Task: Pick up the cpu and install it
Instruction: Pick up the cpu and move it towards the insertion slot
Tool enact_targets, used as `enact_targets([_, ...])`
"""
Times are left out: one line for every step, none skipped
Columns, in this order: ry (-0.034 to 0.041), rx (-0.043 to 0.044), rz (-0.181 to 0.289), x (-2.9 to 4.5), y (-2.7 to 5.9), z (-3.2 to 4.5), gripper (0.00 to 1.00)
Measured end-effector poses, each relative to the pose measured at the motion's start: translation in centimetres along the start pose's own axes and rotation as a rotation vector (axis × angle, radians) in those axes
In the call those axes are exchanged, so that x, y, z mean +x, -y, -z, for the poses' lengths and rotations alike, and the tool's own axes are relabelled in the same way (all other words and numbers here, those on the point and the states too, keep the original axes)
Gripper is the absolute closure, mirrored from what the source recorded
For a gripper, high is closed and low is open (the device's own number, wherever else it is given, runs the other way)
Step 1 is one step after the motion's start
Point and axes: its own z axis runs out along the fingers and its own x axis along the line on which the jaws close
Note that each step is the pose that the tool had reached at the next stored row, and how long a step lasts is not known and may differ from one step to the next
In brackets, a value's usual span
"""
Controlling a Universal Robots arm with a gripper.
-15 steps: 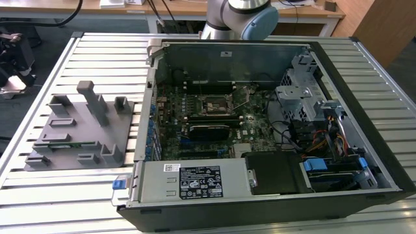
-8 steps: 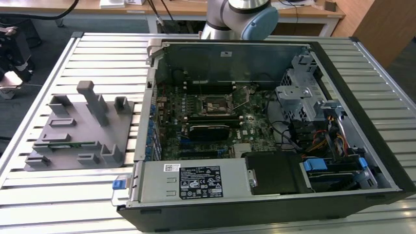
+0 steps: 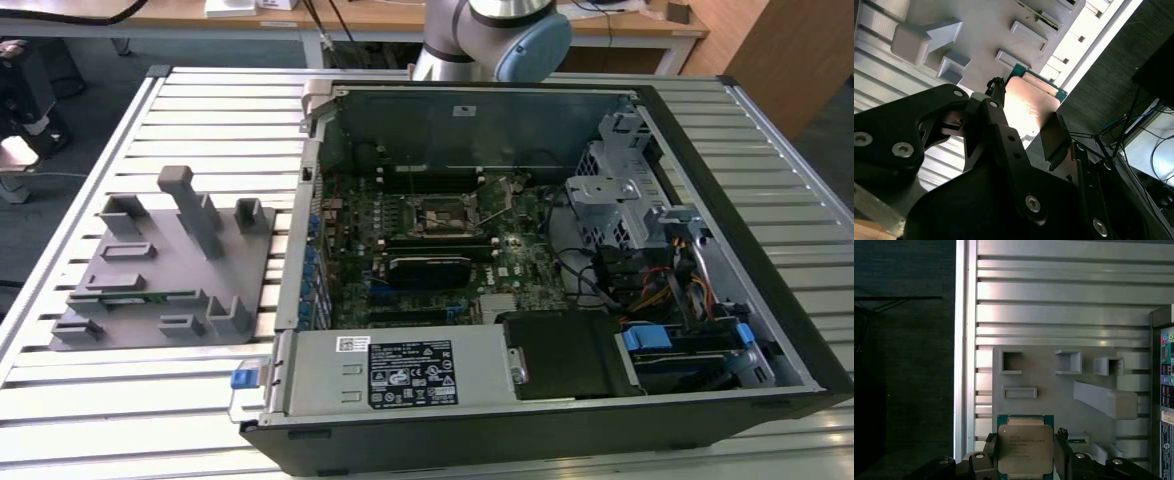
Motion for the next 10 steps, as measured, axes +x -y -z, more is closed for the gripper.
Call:
enact_targets([0.0003, 0.0, 0.0, 0.0, 0.0, 0.13, 0.47])
enact_targets([0.0005, 0.0, 0.0, -0.01, -0.01, 0.27, 0.47])
enact_targets([0.0008, 0.0, 0.0, -0.01, -0.02, 0.42, 0.47])
enact_targets([0.0013, -0.0001, 0.0, -0.01, -0.02, 0.55, 0.47])
enact_targets([0.0015, 0.0, 0.0, -0.02, -0.03, 0.68, 0.47])
enact_targets([0.0019, 0.0, 0.0, -0.02, -0.04, 0.82, 0.47])
enact_targets([0.0022, 0.0, 0.0, -0.03, -0.05, 0.95, 0.47])
enact_targets([0.0025, 0.0, 0.0, -0.03, -0.05, 1.09, 0.47])
enact_targets([0.0029, 0.0, 0.0, -0.03, -0.06, 1.22, 0.47])
enact_targets([0.0032, -0.0001, 0.0, -0.04, -0.06, 1.35, 0.47])
